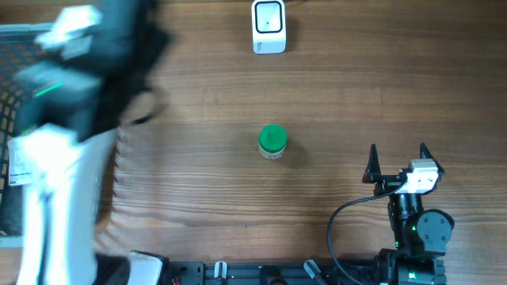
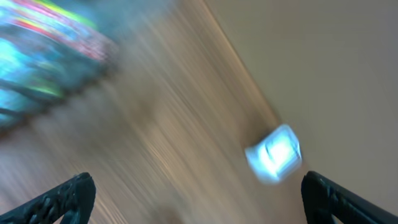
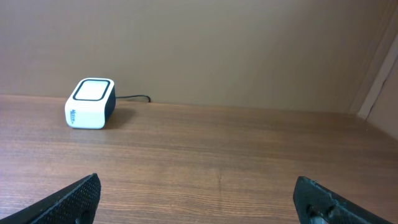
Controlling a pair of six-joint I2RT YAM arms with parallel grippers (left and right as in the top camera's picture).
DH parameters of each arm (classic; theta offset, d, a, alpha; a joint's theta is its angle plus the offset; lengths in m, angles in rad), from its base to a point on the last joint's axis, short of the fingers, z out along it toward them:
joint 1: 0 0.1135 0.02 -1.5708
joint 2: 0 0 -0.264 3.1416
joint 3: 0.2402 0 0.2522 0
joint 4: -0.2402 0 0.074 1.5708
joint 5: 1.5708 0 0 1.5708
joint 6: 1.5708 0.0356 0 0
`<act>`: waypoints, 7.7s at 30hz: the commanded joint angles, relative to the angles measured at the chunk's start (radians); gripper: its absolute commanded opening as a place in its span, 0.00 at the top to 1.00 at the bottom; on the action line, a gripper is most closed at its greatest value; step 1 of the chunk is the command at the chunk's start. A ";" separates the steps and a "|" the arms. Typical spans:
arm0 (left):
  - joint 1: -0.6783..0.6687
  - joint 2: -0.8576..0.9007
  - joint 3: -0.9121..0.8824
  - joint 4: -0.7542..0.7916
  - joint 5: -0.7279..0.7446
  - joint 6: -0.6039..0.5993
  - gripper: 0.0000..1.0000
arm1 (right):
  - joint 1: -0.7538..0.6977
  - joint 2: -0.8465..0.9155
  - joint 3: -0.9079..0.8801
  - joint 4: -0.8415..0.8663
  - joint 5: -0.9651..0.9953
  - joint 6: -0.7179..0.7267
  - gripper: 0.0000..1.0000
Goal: Scan the item barcode
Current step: 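Carry the jar with the left gripper and set it on the table, then grasp the white wet-wipes pack in the basket with the left gripper, then place the wet-wipes pack on the table left of the jar, then reach the left gripper into the basket and grasp the Haribo bag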
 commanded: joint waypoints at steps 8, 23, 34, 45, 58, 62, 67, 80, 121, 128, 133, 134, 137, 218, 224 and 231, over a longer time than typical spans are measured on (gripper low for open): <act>0.853 0.050 -0.219 -0.067 0.276 0.105 0.00 | 0.004 -0.002 -0.001 0.005 -0.016 -0.008 0.00; 0.917 0.425 -0.440 0.135 0.326 0.104 0.00 | 0.004 -0.002 -0.001 0.005 -0.016 -0.008 0.00; 0.891 0.528 -0.590 0.197 0.320 0.100 0.15 | 0.004 -0.002 -0.001 0.005 -0.016 -0.008 0.00; 0.894 0.438 -0.376 0.015 0.335 0.106 0.96 | 0.004 -0.002 -0.001 0.005 -0.016 -0.008 0.00; 0.547 0.035 0.156 -0.144 0.470 0.202 0.96 | 0.004 -0.002 -0.001 0.005 -0.016 -0.009 0.00; 0.171 0.052 0.111 -0.151 0.148 0.196 0.96 | 0.004 -0.002 -0.001 0.005 -0.016 -0.008 0.00; -0.103 0.143 -0.128 -0.086 0.116 0.002 0.96 | 0.004 -0.002 -0.001 0.005 -0.016 -0.008 0.00; -0.234 0.298 -0.728 0.335 0.200 -0.192 0.87 | 0.004 -0.002 -0.001 0.005 -0.016 -0.008 0.00; 0.905 0.157 -0.365 0.115 0.143 0.040 0.00 | 0.004 -0.002 -0.001 0.005 -0.016 -0.008 0.00; 0.914 0.277 -0.433 0.210 0.060 0.042 0.00 | 0.004 -0.002 -0.001 0.005 -0.016 -0.008 0.00; 0.913 0.370 -0.439 0.229 0.108 0.043 0.00 | 0.004 -0.002 -0.001 0.005 -0.016 -0.008 0.00; 0.913 0.388 -0.440 0.229 0.135 0.043 0.00 | 0.004 -0.002 -0.001 0.005 -0.016 -0.008 0.00; 0.911 0.452 -0.440 0.229 0.231 0.043 0.00 | 0.004 -0.002 -0.001 0.005 -0.016 -0.009 0.00; 0.795 0.526 -0.692 0.427 0.084 0.018 0.77 | 0.004 -0.002 -0.001 0.005 -0.016 -0.008 0.01; 0.795 0.515 -0.695 0.421 0.096 0.021 0.96 | 0.004 -0.002 -0.001 0.005 -0.016 -0.009 0.00; 0.795 0.357 -0.674 0.419 0.154 0.031 0.96 | 0.004 -0.002 -0.001 0.005 -0.016 -0.008 0.00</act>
